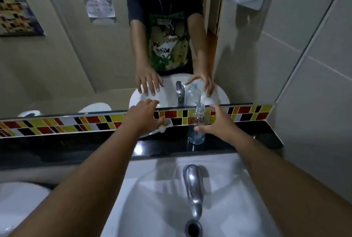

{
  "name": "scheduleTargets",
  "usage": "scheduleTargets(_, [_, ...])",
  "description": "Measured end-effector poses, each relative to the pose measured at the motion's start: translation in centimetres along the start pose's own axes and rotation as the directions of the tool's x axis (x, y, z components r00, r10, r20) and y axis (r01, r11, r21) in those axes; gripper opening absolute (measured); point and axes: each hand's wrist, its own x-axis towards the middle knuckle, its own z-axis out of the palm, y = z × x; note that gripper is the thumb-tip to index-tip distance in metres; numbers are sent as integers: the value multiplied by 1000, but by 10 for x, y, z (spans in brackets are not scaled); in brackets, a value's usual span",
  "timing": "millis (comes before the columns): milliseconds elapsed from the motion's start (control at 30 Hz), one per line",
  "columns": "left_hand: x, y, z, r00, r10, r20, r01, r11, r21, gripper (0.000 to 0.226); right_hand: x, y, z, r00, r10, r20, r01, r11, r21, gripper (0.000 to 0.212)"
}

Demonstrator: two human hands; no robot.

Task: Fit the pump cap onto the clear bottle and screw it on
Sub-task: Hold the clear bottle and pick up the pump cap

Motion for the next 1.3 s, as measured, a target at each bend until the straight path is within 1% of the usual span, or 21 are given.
scheduleTargets(100, [6, 0, 25, 999, -23, 46, 23, 1000, -1, 71, 6, 27, 19, 998, 29, 51, -31, 998, 50, 91])
scheduleTargets(200, [8, -3, 50, 995, -53, 84, 56, 998, -30, 63, 11, 52, 46, 995, 69, 67, -76, 991, 110, 94])
scheduleTargets(267, [12, -5, 62, 994, -58, 94, 62, 997, -42, 57, 17, 61, 57, 996, 75, 48, -82, 984, 155, 97])
scheduleTargets(333, [15, -6, 74, 991, -71, 116, 77, 996, -43, 56, 21, 70, 69, 996, 90, 11, -91, 982, 166, 97])
scheduleTargets(433, [19, -5, 90, 989, -79, 122, 88, 994, -62, 61, 27, 77, 81, 988, 134, -70, -119, 975, 190, 89])
scheduleTargets(500, [22, -6, 99, 988, -75, 131, 86, 993, -84, 62, 28, 81, 86, 984, 132, -120, -115, 983, 141, 78])
scheduleTargets(567, [26, -6, 107, 987, -73, 140, 83, 994, -72, 63, 28, 84, 89, 983, 111, -148, -109, 994, 22, 73])
scheduleTargets(633, [28, -7, 115, 986, -83, 142, 91, 995, -50, 61, 31, 86, 91, 983, 98, -154, -106, 993, -46, 73])
scheduleTargets(833, [29, -3, 128, 988, -116, 100, 117, 993, 0, 43, 32, 87, 89, 987, 66, -146, -83, 990, -112, 75])
scheduleTargets(1000, [28, 0, 115, 993, -99, 65, 102, 994, -34, 36, 32, 84, 87, 988, 69, -139, -89, 986, -143, 74])
scheduleTargets(1100, [26, -1, 83, 994, -91, 54, 98, 985, -139, 42, 31, 83, 86, 988, 76, -132, -96, 983, -154, 75])
scheduleTargets(1167, [25, -6, 59, 998, -64, 27, 68, 978, -197, 40, 29, 82, 86, 988, 81, -131, -101, 983, -154, 75])
scheduleTargets(1267, [20, -8, 22, 996, -31, -82, 2, 945, -326, 29, 28, 81, 86, 989, 77, -129, -97, 983, -158, 74])
scheduleTargets(1300, [18, -6, 10, 992, -40, -118, -8, 923, -386, 28, 28, 81, 85, 989, 80, -124, -99, 983, -157, 75])
